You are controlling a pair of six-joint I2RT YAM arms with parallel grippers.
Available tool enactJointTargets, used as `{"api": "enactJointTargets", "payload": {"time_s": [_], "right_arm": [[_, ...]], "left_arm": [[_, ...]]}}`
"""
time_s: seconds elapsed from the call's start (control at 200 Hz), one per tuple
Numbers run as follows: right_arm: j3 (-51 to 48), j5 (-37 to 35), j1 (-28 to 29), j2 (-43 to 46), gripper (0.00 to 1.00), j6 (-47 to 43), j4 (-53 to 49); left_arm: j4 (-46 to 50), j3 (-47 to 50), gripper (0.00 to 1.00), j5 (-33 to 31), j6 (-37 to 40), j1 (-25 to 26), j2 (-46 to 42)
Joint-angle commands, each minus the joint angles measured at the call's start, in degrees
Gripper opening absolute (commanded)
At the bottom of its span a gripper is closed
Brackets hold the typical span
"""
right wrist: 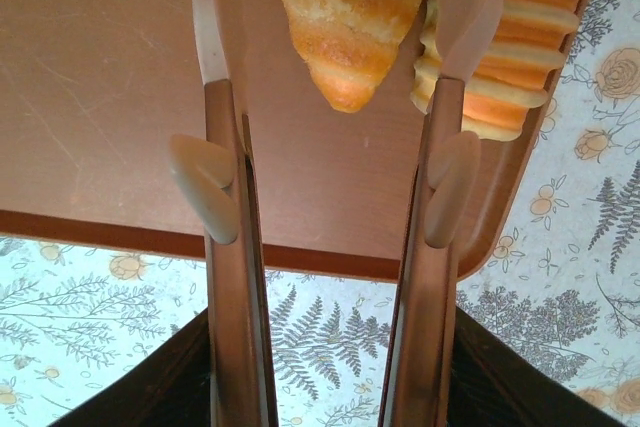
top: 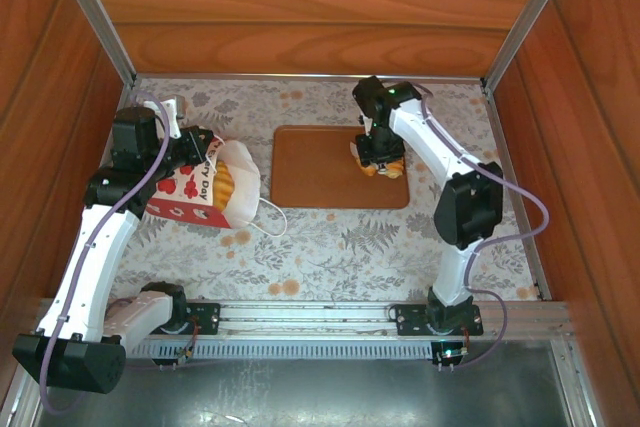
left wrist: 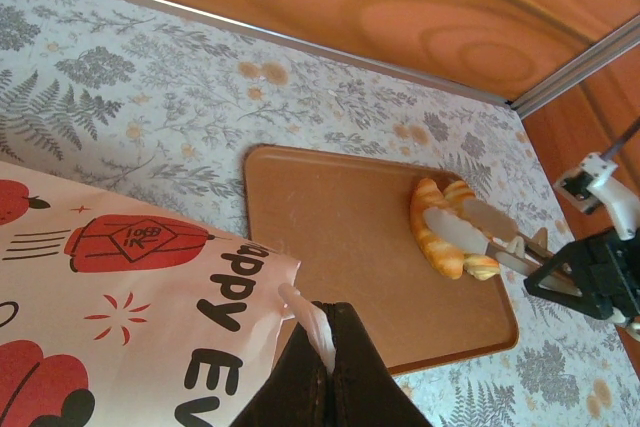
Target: Take the fake bread out of the paper bag
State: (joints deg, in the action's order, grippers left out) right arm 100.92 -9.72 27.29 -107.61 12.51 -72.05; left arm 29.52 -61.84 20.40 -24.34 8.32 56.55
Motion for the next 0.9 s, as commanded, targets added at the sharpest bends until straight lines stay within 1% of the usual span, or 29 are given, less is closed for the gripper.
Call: {"api": "enactJointTargets", "payload": {"time_s": [0.0,0.06,0.13,0.16,0.265,0.375,0.43,0.465,0.585,0.71,0.76,0.9], "right_arm": [[-2.32,1.57,-0.39,5.8,0.53,-1.82,2.72],[-4.32,3.23,-0.39,8.36,0.52,-2.91,4.78],[-7.7,7.15,-0.17,11.85,0.51,-4.53,8.62],[-9.74,9.05,-0.05,15.3,0.51,-5.25,11.1],[-18.82,17.69,0.53,24.0,0.49,-7.73,21.85],[-30.06,28.78,1.78,32.79,0.46,-10.72,34.82],[-33.99,33.37,3.36,35.79,0.47,-13.12,38.98],[-35.94,34.81,4.72,37.15,0.47,-14.52,40.5],[-39.57,36.65,9.56,39.05,0.48,-19.26,42.6],[-40.41,38.28,14.1,37.67,0.48,-22.07,42.78],[-40.27,39.44,15.49,36.54,0.49,-21.73,43.16],[-39.59,43.94,18.83,32.65,0.48,-16.15,46.43]], "left_arm": [[-1.77,0.1,0.0,0.17,0.09,0.26,-0.22],[-1.72,0.16,0.0,0.21,0.46,0.28,-0.34],[-1.66,0.32,0.0,0.08,0.89,0.27,-0.86],[-1.73,0.43,0.0,0.01,1.28,0.25,-1.12],[-1.6,0.93,0.0,-0.75,2.37,0.29,-2.21],[-1.3,1.1,0.0,-0.89,3.15,0.24,-2.8],[-1.2,1.35,0.0,-0.85,3.38,0.21,-3.11],[-1.08,1.51,0.0,-0.74,3.58,0.23,-3.28],[-0.95,2.2,0.0,-0.48,4.52,0.27,-4.12],[-0.56,2.73,0.0,-0.44,5.82,0.22,-5.35],[-0.51,2.8,0.0,-0.36,6.35,0.2,-5.79],[-0.33,2.82,0.0,-0.51,6.76,0.24,-6.26]]}}
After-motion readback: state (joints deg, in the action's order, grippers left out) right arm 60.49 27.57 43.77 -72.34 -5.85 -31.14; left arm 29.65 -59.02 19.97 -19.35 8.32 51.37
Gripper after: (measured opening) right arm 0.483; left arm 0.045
